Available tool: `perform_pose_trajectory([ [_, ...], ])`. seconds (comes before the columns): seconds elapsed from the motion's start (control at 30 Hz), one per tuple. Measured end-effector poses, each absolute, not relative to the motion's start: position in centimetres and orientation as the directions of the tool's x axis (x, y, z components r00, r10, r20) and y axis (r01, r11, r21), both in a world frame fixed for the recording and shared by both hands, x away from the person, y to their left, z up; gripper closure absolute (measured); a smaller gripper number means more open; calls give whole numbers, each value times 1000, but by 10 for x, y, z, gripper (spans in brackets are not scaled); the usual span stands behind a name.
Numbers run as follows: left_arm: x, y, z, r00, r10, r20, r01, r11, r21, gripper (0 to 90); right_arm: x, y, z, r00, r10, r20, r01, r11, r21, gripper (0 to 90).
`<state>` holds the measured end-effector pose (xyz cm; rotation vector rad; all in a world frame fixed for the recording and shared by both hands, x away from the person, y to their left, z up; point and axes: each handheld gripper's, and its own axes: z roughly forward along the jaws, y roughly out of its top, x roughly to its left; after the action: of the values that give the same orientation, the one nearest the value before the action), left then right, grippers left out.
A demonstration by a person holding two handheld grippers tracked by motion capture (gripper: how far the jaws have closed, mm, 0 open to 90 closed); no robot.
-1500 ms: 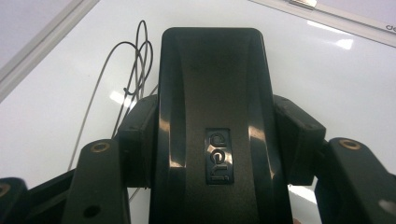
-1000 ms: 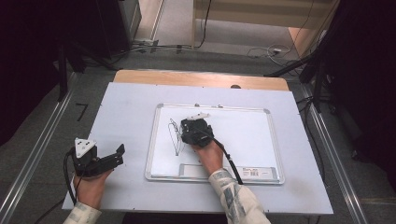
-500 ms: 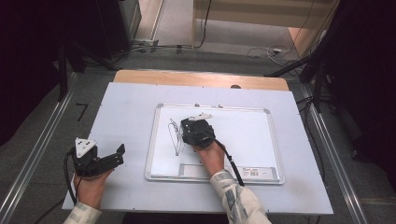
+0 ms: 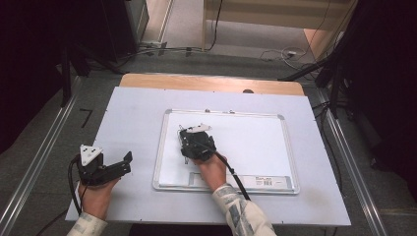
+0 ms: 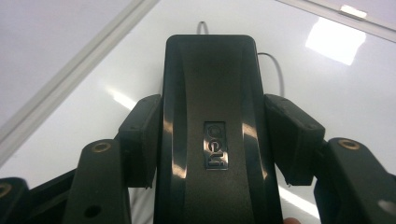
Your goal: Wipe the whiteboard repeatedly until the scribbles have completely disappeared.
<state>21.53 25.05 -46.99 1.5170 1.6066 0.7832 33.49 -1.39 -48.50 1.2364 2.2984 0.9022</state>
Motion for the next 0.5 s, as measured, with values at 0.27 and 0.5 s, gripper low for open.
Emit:
perform_pose_trajectory([
  [0.27,215,251,-470,11,992,-125,513,102,852,15,321,5,-486,-553,833,-29,592,416,691,387],
  [0.5,215,251,-470,11,992,-124,510,101,854,25,308,18,-487,-581,813,-38,571,441,693,387],
])
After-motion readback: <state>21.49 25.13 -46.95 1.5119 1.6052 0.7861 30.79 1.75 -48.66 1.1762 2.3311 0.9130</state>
